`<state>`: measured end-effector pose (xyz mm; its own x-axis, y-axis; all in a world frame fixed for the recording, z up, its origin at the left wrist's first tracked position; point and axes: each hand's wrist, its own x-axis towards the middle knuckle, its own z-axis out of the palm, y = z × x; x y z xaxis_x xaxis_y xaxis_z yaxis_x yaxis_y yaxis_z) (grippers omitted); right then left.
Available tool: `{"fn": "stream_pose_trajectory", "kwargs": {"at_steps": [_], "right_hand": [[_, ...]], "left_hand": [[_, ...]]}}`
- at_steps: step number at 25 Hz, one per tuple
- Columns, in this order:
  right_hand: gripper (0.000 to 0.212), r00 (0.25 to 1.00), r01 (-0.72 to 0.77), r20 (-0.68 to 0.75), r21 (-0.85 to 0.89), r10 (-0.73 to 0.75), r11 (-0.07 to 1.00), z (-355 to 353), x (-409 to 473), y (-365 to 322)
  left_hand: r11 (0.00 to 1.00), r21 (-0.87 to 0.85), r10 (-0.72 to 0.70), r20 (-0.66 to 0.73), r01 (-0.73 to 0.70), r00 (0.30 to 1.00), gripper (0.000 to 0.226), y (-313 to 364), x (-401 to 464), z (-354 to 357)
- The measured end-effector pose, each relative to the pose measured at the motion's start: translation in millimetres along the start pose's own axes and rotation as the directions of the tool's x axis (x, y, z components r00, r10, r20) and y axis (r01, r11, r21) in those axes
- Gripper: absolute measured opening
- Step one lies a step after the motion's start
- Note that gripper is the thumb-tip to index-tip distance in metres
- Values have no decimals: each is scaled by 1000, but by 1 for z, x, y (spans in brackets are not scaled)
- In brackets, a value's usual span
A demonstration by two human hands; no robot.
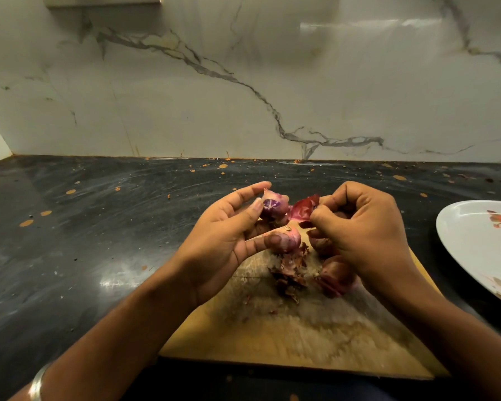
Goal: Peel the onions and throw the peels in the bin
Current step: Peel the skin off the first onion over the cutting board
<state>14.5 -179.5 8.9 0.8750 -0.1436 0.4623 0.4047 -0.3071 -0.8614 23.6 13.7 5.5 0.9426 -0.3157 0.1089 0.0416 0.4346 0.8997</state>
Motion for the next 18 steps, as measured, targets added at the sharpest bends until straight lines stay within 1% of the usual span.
{"fn": "stream_pose_trajectory", "kwargs": {"at_steps": [3, 5, 8, 11, 13, 15, 18], "right_hand": [[21, 1000, -10, 8, -30, 10, 1000, 0, 0, 3], [19, 1000, 2, 11, -44, -1, 999, 0, 0, 3], [17, 999, 42, 34, -77, -40, 996, 1, -2, 0], [19, 1000, 19, 25, -40, -18, 999, 0, -1, -1], [22, 1000, -1, 26, -14, 1, 1000, -1, 0, -1], [21, 999, 11, 45, -45, -9, 999, -2, 0, -2], [20, 994, 58, 96, -152, -44, 987, -2, 0, -4]], "left_hand": [[1000, 4, -29, 0, 29, 1000, 37, -1, 1, 0], [1000, -14, -18, -12, 18, 1000, 36, -2, 0, 1], [1000, 4, 28, -38, -28, 999, 42, -2, -1, 1], [1000, -23, 14, -47, -15, 999, 46, 0, -1, 0], [1000, 24, 13, -50, -11, 999, 46, 1, -1, -1], [998, 63, 20, -52, -16, 998, 43, 2, -1, -2], [998, 50, 30, -89, -25, 996, 40, 1, 1, -4]]}}
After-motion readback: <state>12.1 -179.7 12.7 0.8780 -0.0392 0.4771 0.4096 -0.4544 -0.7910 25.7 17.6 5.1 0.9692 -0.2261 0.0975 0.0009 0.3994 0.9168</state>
